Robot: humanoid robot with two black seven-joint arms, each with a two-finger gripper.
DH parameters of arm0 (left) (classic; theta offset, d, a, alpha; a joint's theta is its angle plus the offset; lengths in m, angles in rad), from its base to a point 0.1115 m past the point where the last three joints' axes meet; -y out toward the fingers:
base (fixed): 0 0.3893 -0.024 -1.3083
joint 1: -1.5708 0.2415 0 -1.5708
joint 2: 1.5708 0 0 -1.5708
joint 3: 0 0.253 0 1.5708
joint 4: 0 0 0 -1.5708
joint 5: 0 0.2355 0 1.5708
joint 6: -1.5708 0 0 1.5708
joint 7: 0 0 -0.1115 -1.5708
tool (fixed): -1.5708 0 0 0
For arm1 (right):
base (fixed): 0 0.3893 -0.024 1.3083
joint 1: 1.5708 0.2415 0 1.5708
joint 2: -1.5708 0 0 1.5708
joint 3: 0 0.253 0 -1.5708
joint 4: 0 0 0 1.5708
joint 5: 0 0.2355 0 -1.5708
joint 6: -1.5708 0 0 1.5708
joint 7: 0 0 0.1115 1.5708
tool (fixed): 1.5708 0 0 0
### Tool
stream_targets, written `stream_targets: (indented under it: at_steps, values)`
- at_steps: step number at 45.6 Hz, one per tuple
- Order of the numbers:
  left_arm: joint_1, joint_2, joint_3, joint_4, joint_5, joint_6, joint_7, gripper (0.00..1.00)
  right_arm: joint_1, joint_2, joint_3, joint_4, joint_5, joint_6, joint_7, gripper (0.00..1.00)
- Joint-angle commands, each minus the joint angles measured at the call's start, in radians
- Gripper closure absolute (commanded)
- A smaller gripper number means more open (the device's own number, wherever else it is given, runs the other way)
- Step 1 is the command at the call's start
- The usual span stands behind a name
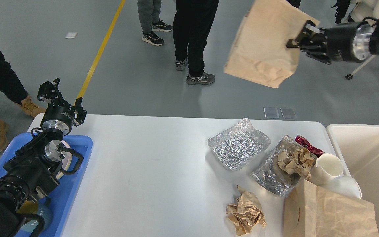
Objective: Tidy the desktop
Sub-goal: 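Lift the brown paper bag with the right gripper toward the white bin, then release the bag into the bin and bring the right gripper back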
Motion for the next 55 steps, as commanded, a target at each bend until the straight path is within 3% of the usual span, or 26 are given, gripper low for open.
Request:
stream_targets:
  at_steps: [1,12,26,28,31,32,41,46,55]
  values:
    - [0.000,0.000,0.000,0.000,0.000,0.000,0.002,0.04,-0.138,-0.055,-0.035,-0.169,0.000,-0.011,0.000,1.00]
    - [0.000,0.000,0.000,0.000,0.000,0.000,0.000,0.04,-0.496,-0.107,-0.040,-0.453,0.006,-0.092,0.000,1.00]
    - [0.000,0.000,0.000,0.000,0.000,0.000,0.000,0.04,-0.944,-0.083,-0.029,-0.686,0.008,-0.252,0.001,0.98]
    - [0.000,0.000,0.000,0.000,0.000,0.000,0.000,0.04,-0.977,-0.065,-0.027,-0.706,0.008,-0.275,0.001,0.66]
    - [0.000,0.000,0.000,0.000,0.000,0.000,0.000,0.04,-0.997,-0.054,-0.024,-0.710,0.009,-0.310,0.003,0.08]
    - [0.000,0.000,0.000,0.000,0.000,0.000,0.002,0.04,-0.999,-0.051,-0.024,-0.710,0.009,-0.321,0.003,0.00]
    - [0.000,0.000,0.000,0.000,0.000,0.000,0.002,0.04,-1.005,-0.037,-0.034,-0.684,0.040,-0.316,0.004,0.00]
    - [0.000,0.000,0.000,0.000,0.000,0.000,0.000,0.04,-0.967,-0.023,-0.079,-0.660,0.044,-0.254,0.006,0.00]
    - [0.000,0.000,0.000,0.000,0.000,0.000,0.002,0.04,-0.670,0.024,-0.288,-0.622,0.086,-0.171,0.006,0.00]
